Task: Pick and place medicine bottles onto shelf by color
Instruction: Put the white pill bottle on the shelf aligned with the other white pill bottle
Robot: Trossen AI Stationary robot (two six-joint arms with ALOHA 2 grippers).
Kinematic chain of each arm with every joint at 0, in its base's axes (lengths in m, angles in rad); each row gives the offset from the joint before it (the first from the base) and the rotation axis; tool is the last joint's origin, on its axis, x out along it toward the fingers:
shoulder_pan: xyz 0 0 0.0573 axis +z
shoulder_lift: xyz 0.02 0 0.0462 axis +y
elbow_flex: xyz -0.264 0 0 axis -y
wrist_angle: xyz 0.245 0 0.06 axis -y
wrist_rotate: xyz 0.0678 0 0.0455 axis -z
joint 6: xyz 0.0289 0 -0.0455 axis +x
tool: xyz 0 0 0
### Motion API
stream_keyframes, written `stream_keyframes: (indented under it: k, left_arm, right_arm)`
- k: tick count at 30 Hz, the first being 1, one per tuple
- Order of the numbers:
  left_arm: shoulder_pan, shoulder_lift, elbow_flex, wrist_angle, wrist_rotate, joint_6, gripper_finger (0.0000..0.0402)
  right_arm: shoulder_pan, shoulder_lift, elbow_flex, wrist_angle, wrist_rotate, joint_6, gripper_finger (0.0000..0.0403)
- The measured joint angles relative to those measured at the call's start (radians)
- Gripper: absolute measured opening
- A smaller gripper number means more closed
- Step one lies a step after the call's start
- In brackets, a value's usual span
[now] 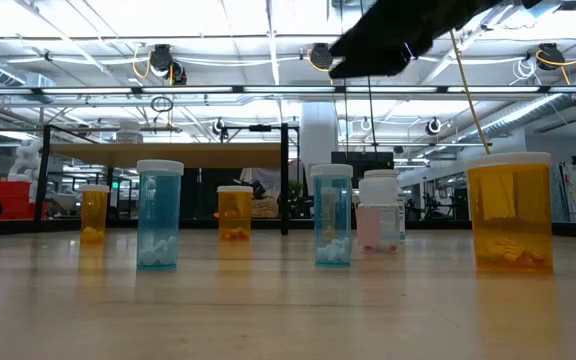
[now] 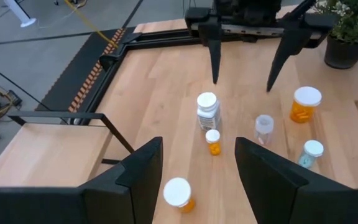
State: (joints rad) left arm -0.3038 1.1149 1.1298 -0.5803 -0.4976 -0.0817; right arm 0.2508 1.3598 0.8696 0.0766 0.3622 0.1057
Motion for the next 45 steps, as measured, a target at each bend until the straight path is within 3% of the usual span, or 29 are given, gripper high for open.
stream_keyframes:
  k: [20, 33, 45]
  left_arm:
    - [0.001, 0.033, 0.000, -0.004, 0.002, -0.001, 0.0200]
    - [0.001, 0.034, 0.000, 0.001, 0.002, -0.009, 0.0200]
    - [0.001, 0.034, 0.000, -0.001, 0.002, -0.002, 0.0200]
  right_arm:
    - [-0.002, -0.117, 0.000, -0.505, 0.024, 0.147, 0.0329]
    - [-0.067, 0.000, 0.000, -0.508, 0.055, 0.138, 0.0329]
    - [-0.140, 0.096, 0.000, -0.444, -0.027, 0.095, 0.0329]
